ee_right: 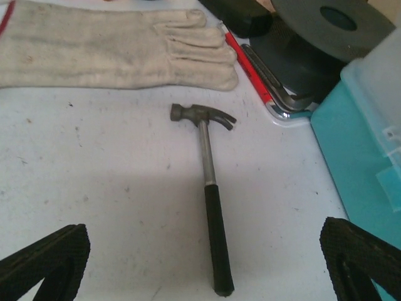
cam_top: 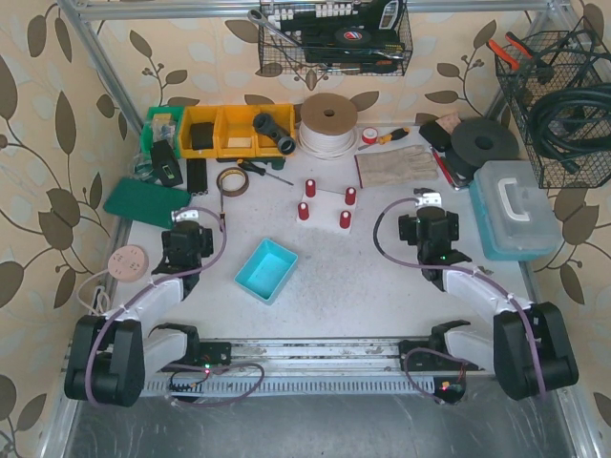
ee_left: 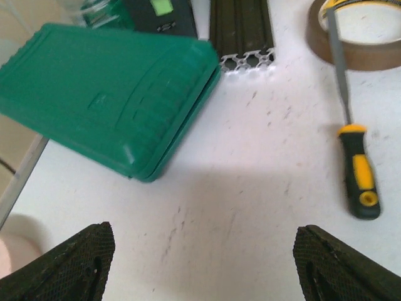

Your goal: Install the large spring

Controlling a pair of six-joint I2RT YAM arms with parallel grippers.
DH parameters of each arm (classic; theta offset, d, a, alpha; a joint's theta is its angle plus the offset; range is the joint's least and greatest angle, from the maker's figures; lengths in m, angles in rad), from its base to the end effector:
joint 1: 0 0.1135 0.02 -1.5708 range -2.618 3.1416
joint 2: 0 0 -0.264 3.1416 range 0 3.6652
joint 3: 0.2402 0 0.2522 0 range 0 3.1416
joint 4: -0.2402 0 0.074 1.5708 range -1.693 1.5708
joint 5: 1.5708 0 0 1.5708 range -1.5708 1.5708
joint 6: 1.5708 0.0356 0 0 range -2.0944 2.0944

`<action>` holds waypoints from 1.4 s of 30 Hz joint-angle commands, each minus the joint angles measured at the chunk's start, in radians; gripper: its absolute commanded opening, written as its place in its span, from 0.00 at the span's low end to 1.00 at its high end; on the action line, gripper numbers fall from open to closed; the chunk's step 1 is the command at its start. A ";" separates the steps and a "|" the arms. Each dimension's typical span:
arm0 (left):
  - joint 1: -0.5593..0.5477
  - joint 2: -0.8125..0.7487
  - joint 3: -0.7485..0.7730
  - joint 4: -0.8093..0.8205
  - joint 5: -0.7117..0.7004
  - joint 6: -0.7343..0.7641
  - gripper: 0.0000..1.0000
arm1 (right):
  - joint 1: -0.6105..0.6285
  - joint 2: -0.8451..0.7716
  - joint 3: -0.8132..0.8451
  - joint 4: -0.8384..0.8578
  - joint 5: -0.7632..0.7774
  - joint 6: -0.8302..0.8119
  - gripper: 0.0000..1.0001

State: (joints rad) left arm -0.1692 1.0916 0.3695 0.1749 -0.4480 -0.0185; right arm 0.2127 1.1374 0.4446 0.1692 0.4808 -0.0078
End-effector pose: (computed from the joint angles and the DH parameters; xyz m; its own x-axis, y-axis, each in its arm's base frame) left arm 0.2119 -0.0206 0.1757 -0.5088 0.0700 -0.8580 -0.2223 0.9522 0.2095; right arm 0.2257 0.0319 0.1900 -0.4903 -0.1130 -0.8642 0.2005 0.9503 -0.2380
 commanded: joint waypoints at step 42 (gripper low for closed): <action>0.122 0.396 -0.020 0.624 0.060 0.026 0.85 | -0.212 0.363 -0.087 0.682 -0.323 -0.085 1.00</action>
State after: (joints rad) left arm -0.0456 1.4979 0.3279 0.7784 -0.3687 0.0170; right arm -0.0124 1.4937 0.3527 0.8352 0.1528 -0.0757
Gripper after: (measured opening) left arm 0.850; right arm 0.991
